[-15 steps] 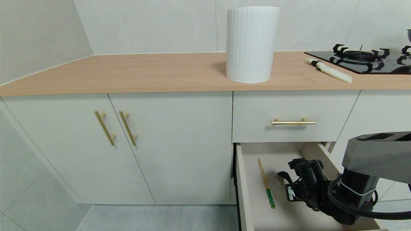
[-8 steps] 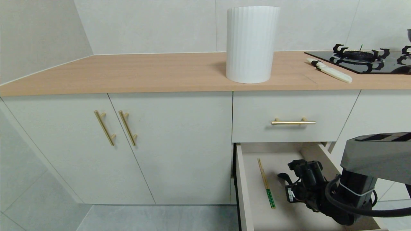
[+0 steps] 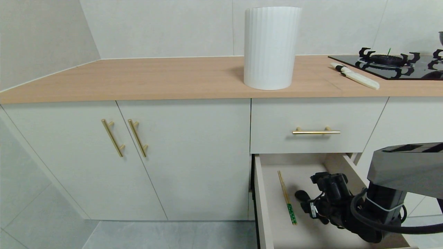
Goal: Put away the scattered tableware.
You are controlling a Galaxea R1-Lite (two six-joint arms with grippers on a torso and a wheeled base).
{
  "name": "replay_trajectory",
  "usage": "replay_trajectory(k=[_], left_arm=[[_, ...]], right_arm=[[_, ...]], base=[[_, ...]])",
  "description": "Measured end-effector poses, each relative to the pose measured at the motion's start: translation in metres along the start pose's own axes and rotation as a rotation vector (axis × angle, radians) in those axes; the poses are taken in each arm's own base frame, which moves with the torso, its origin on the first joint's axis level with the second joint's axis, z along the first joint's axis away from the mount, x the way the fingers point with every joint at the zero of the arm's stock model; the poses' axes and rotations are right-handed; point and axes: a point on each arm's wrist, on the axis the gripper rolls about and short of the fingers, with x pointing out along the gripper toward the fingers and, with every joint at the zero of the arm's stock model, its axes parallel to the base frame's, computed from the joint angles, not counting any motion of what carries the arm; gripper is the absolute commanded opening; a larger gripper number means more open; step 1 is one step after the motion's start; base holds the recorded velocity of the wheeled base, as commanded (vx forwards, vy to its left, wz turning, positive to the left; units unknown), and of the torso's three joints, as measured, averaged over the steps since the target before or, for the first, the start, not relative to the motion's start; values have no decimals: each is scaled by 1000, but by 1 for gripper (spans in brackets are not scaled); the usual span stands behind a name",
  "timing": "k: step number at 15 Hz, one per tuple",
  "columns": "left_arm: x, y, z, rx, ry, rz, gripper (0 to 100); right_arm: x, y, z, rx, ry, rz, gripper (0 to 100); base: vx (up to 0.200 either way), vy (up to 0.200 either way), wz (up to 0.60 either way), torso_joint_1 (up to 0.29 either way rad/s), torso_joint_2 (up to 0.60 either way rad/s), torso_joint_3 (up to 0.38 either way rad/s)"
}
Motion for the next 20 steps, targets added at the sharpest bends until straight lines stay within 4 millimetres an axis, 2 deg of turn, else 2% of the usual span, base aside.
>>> replay_trajectory(k=[5,8,11,14,20], left_arm=[[0,0,0,0,0,0,100],[0,0,0,0,0,0,100],[0,0,0,0,0,0,100],[0,0,0,0,0,0,100],[0,0,0,0,0,0,100]], right_arm=[[-4,-4,4,12,-15,-4,100],[-21,-8,14,24,-50,0,100],[-55,-15,28,32,-82,10,100],[-95,-23,40,17,-35,32,100],[-186,-38,48,-52,214,154,100]], base=[[0,0,0,0,0,0],[0,0,0,0,0,0],[0,0,0,0,0,0],[0,0,0,0,0,0],[0,0,0,0,0,0]])
